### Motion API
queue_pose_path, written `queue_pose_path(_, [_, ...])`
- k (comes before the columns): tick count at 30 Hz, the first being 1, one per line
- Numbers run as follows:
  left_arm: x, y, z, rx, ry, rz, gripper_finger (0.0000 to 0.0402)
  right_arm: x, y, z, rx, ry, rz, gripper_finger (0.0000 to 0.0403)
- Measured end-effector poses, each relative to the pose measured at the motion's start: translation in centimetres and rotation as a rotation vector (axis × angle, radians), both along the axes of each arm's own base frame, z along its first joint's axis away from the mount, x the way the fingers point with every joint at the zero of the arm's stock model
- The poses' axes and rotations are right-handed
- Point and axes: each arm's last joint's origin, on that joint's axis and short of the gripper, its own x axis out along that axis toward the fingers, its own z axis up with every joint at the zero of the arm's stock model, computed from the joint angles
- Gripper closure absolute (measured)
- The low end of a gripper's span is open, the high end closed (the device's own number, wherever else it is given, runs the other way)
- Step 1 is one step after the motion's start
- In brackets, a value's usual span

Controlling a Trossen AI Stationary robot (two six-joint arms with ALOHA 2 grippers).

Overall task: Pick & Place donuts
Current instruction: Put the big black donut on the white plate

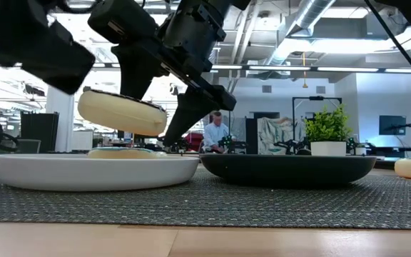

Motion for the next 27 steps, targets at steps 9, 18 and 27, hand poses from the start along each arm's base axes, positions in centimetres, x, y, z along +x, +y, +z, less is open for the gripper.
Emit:
queue_pose_path(9, [1.1,0.4,-1.2,-0.036,0.044,-0.010,0.0401,0.1,0.7,0.1,0.011,-0.031,0.014,0.0117])
queue_pose_path(18, [1.0,0.4,-1.4,-0.086,0.080,-0.015,0.0401,0.0,1.1,0.1,0.026,-0.028,0.038,0.0117])
queue_pose_path(27, [0.9,0.4,-1.6,-0.124,0.110,-0.011,0.0401,-0.1,1.7,0.1,0.000,-0.038,0.028,0.0117])
